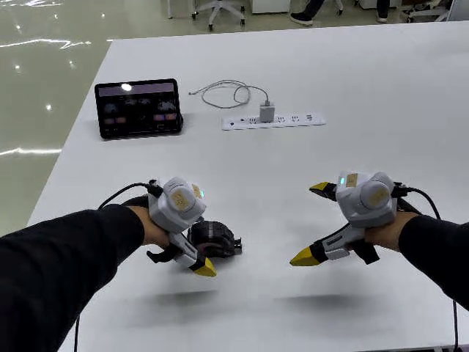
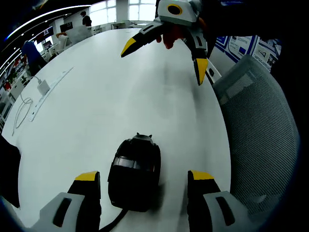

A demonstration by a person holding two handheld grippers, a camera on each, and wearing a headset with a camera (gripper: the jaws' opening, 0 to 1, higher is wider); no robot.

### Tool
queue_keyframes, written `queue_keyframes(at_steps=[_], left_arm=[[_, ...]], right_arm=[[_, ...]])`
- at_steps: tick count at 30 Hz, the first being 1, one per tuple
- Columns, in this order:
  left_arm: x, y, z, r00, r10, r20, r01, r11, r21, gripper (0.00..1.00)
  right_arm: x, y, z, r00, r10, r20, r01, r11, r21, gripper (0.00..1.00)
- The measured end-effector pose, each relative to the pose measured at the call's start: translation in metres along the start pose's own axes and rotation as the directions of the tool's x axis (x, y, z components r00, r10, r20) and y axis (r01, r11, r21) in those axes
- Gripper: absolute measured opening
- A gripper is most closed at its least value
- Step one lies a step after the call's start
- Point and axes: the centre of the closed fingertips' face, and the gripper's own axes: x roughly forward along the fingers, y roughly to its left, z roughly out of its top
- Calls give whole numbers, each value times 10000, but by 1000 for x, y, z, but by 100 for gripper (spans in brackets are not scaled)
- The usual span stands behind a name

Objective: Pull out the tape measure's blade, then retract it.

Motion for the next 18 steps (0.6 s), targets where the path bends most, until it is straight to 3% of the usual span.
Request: queue_keyframes(at_steps=[7,11,13,16,18], left_arm=[[1,2,6,10000,25,-42,-24,9994,342,53],[1,9,9,9996,286,-80,-280,9971,714,45],[0,10,7,9994,224,-259,-190,9920,1245,35],[1,10,6,9994,257,-245,-228,9937,1094,34],[2,12,6,9994,270,-238,-244,9942,1052,34]], right_arm=[[16,11,10,9991,416,-14,-416,9977,-537,100],[24,11,14,9982,576,-137,-586,9947,-847,100],[28,12,18,9974,699,-176,-712,9929,-948,98],[36,11,23,9970,761,-160,-773,9920,-994,95],[42,16,24,9938,1089,-202,-1103,9896,-926,89]])
